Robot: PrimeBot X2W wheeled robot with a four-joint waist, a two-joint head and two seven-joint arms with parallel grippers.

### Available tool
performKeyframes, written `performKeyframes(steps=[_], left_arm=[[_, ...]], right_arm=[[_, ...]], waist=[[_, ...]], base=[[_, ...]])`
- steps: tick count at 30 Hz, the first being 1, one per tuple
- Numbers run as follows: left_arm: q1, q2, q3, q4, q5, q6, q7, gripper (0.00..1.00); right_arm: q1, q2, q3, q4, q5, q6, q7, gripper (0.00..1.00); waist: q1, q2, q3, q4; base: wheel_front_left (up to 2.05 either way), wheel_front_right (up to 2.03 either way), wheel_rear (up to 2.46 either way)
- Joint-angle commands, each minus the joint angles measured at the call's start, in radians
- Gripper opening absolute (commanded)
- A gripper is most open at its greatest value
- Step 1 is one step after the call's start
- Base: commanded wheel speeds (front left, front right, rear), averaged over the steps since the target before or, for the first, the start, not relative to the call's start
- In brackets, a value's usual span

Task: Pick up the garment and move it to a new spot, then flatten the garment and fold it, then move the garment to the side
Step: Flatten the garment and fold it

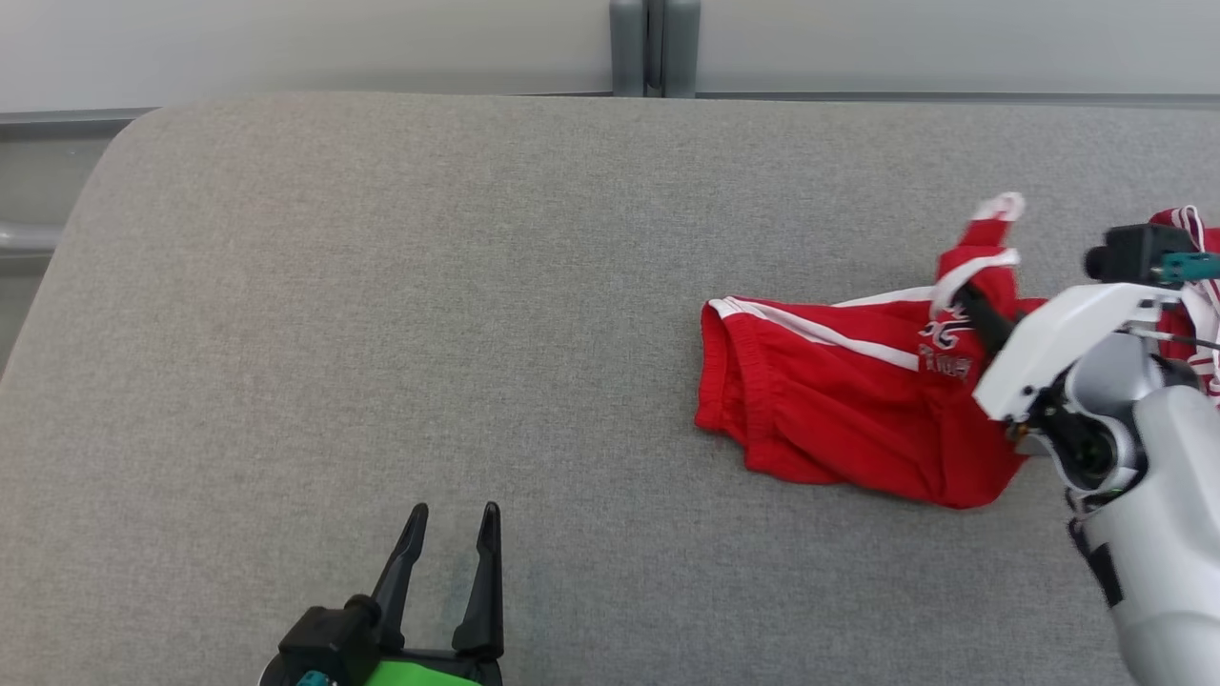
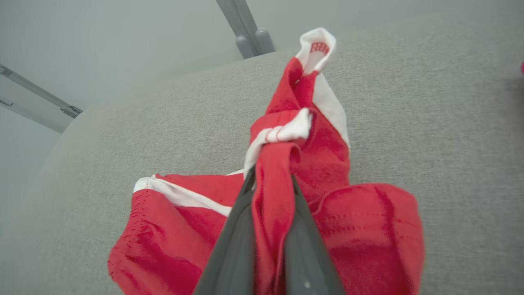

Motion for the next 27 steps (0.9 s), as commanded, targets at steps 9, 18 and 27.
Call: performKeyframes(steps=[9,18,27], left_arm=[[-0.003,0.002,0.007,0.015,-0.007,-0.003,-0.002,1.0],[-0.008,0.002,0.011,0.038,0.008,-0.018,-0.002,1.0],[-0.012,0.002,-0.006,0.055,0.008,-0.031,-0.002,1.0]], right_arm=[[0.197,0.185,0.019,-0.32,-0.119,0.0,0.19,0.0],[0.211,0.238,0.002,-0.334,-0.132,0.0,0.095,0.02],[0.095,0.238,0.099,-0.103,-0.112,0.0,-0.071,0.07]], waist=[[-0.0001,0.0,-0.005,0.032],[-0.0001,0.0,-0.011,0.023],[-0.0001,0.0,-0.007,0.033]], base=[[0.0,0.0,0.0],[0.0,0.0,0.0],[0.0,0.0,0.0]])
